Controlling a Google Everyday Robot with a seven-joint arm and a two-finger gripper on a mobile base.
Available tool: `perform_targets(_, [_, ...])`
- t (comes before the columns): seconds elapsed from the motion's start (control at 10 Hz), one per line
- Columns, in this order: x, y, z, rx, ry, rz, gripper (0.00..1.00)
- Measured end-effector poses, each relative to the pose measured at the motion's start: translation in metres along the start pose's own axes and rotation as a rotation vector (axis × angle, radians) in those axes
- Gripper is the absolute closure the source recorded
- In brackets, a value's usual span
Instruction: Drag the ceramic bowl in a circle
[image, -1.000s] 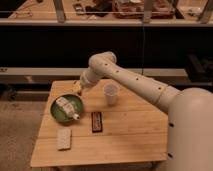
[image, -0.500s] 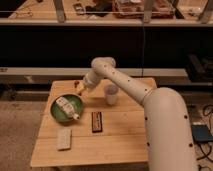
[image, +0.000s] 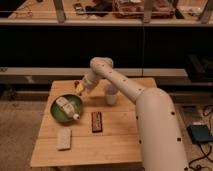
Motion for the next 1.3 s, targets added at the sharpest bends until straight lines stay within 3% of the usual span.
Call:
perform_targets(0.5, [-0.012,-0.006,0.020,0.002,-0.044,-0.032,0.42])
perform_targets(1.0, [-0.021,0.003,0.034,-0.033,-0.057,-0.025,0.42])
perform_targets(1.3, [-0.023,-0.002,0.039,-0.011,-0.052,-0.021,0.42])
